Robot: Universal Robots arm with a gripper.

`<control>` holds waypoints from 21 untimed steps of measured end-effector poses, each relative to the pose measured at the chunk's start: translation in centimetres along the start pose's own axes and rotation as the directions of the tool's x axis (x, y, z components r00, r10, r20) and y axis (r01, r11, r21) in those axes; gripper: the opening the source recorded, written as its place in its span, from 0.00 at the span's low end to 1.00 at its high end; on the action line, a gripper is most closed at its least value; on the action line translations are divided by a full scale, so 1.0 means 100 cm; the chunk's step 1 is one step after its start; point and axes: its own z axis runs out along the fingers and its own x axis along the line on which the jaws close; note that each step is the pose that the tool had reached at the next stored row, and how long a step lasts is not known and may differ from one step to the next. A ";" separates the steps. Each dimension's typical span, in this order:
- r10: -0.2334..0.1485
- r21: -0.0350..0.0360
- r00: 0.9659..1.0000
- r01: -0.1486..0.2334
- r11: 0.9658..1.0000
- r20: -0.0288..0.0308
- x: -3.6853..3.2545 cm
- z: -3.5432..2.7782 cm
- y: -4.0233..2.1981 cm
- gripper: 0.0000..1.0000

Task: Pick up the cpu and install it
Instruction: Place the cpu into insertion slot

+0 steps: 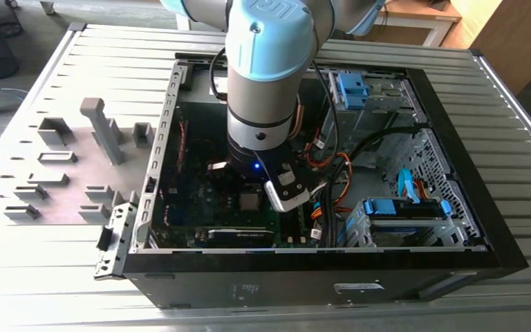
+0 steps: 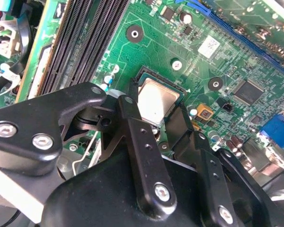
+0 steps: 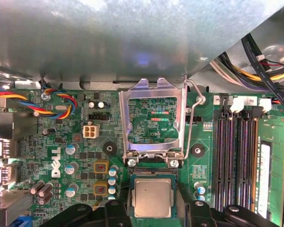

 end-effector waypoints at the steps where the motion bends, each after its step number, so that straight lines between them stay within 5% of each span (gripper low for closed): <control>1: 0.000 0.000 1.000 0.000 1.000 0.000 0.0000 0.0002 0.0000 0.47; 21: 0.000 -0.001 1.000 0.000 1.000 0.000 0.0007 -0.0026 0.0000 0.47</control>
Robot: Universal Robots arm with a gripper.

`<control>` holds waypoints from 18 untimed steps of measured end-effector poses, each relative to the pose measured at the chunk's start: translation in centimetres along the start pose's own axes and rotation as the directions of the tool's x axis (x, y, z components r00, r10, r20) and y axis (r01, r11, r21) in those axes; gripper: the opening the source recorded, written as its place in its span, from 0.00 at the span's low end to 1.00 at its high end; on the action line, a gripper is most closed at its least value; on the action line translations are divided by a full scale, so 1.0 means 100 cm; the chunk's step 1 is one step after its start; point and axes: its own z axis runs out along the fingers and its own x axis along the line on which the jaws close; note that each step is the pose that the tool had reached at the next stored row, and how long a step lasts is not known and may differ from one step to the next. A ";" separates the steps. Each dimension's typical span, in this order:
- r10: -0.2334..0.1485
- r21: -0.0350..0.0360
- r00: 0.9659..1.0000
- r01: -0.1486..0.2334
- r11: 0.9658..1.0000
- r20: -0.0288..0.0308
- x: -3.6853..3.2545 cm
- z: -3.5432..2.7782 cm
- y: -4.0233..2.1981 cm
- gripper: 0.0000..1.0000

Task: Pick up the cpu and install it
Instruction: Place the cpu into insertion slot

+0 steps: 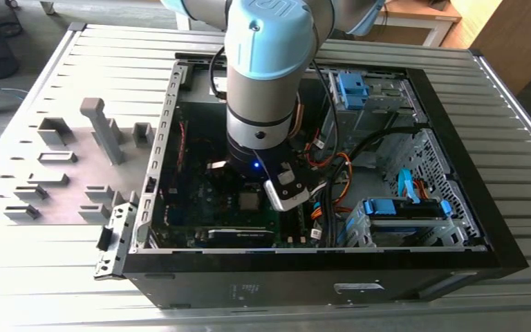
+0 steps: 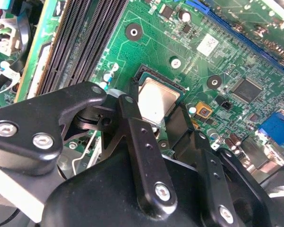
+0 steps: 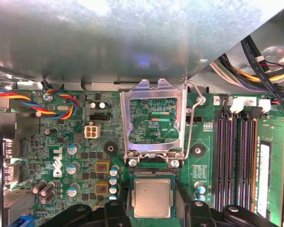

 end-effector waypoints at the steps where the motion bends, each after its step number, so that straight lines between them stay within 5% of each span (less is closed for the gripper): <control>1: 0.000 0.000 1.000 0.000 1.000 0.000 0.0000 0.0000 0.0000 0.47; 18: 0.001 0.000 1.000 -0.001 1.000 0.000 0.0000 0.0020 0.0000 0.47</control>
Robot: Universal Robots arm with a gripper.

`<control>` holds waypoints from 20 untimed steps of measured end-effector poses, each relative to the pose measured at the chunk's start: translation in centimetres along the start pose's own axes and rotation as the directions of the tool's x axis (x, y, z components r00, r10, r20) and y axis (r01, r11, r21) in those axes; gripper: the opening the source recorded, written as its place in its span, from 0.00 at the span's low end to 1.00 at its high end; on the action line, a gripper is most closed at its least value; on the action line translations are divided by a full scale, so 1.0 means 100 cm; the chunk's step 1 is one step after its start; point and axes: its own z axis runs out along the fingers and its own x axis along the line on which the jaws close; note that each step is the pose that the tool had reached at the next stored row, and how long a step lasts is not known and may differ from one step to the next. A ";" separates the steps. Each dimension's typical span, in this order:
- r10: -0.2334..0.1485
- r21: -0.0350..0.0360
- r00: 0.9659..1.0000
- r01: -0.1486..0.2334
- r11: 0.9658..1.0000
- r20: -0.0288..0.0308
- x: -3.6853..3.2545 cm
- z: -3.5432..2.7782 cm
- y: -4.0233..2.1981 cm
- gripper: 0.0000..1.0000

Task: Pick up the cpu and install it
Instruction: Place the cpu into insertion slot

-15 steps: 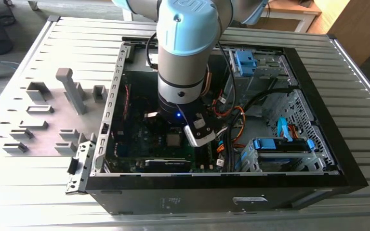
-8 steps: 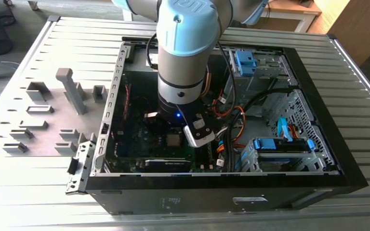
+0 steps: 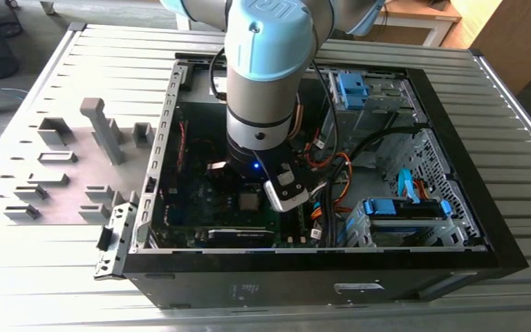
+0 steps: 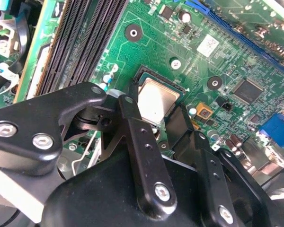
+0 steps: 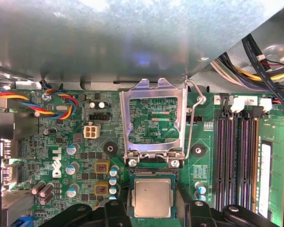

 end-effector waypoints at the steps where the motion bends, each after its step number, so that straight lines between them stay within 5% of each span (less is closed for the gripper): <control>1: -0.001 0.000 1.000 0.001 1.000 0.000 0.0000 0.0000 0.0000 0.47; 20: -0.002 -0.001 1.000 0.002 1.000 0.000 -0.0002 0.0005 -0.0002 0.47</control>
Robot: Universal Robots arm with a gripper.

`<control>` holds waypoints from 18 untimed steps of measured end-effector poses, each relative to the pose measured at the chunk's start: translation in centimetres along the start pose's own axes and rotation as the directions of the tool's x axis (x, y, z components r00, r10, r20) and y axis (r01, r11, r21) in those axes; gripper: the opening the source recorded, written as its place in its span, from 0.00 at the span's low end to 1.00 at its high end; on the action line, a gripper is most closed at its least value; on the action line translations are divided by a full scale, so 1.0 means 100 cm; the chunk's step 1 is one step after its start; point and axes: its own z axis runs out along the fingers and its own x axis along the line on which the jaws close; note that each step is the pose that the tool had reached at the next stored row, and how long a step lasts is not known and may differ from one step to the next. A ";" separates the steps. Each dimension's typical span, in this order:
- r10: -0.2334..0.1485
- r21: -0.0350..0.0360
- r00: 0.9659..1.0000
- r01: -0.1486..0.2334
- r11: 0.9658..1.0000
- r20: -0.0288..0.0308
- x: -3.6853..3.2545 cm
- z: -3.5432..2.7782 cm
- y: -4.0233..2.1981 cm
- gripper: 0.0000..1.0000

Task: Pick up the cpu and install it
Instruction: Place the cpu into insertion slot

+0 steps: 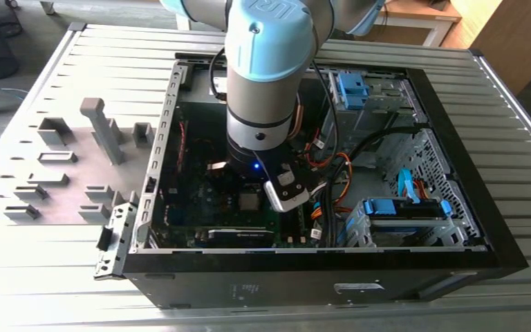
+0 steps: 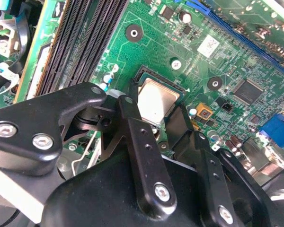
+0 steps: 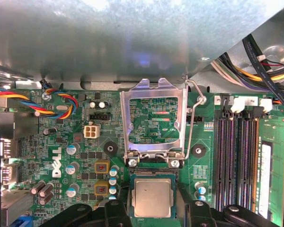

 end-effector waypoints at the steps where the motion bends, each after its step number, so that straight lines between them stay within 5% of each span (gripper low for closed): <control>1: 0.000 0.000 1.000 0.000 1.000 0.000 0.0000 0.0000 0.0000 0.47; 18: 0.000 0.000 1.000 0.000 1.000 0.000 0.0000 -0.0005 -0.0007 0.47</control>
